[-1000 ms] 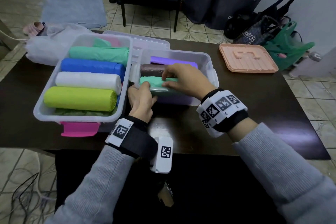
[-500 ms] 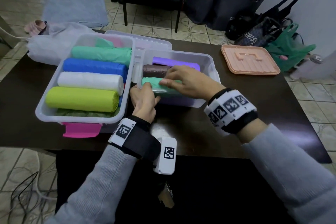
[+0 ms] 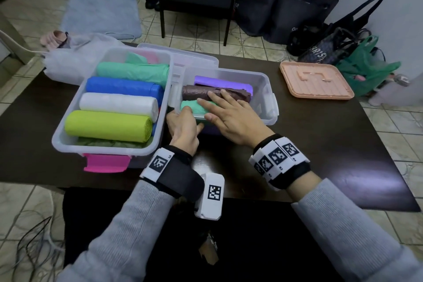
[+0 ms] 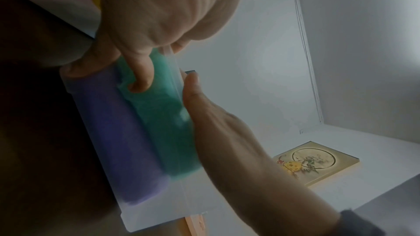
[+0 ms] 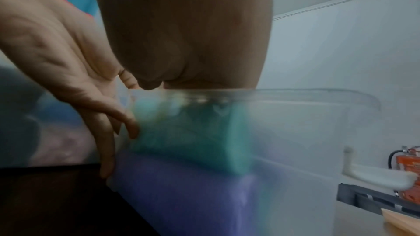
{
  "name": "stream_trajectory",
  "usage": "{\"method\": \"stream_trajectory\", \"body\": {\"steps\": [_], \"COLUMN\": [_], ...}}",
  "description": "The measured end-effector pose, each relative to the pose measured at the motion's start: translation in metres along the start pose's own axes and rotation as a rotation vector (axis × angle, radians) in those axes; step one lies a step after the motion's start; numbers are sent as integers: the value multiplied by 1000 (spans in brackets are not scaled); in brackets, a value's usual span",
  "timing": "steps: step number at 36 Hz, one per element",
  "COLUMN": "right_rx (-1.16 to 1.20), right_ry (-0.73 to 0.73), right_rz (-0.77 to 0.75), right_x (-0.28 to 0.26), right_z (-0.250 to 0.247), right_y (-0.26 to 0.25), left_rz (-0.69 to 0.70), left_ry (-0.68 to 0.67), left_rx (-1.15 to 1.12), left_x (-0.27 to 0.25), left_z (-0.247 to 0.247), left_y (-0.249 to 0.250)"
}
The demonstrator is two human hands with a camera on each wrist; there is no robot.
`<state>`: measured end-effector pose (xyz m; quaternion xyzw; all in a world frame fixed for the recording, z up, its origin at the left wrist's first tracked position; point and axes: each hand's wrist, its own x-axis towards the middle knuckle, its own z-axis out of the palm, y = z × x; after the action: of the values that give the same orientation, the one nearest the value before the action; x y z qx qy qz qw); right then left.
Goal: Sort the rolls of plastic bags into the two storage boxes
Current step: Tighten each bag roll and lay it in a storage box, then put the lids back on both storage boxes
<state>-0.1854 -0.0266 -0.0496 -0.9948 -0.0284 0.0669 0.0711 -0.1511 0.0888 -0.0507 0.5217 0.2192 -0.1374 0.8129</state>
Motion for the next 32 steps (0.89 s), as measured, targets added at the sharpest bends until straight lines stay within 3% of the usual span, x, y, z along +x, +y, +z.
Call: {"method": "stream_trajectory", "body": {"steps": [4, 7, 14, 18, 21, 25, 27, 29, 32], "right_rx": [161, 122, 160, 185, 267, 327, 372, 405, 423], "right_ry": [13, 64, -20, -109, -52, 53, 67, 83, 115], "right_rz": [18, 80, 116, 103, 36, -41, -58, -84, -132], "right_x": [2, 4, 7, 12, 20, 42, 61, 83, 115], "right_z": [-9, -8, -7, -22, -48, -95, -115, -132, -153], "right_y": [2, 7, 11, 10, 5, -6, -13, -21, -34], "left_rz": [1, -2, -31, -148, -289, -411, -363, -209, 63], "left_ry": [12, 4, -9, -43, -112, -331, -458, -550, -540], "left_rx": [4, 15, 18, 87, 153, 228, 282, 314, 353], "left_x": [-1, -1, -7, -10, -21, -46, -55, -53, -35], "left_z": [0, 1, 2, -2, -8, -17, -23, -29, -41], "left_y": [0, 0, 6, 16, 27, 57, 83, 118, 178]}}
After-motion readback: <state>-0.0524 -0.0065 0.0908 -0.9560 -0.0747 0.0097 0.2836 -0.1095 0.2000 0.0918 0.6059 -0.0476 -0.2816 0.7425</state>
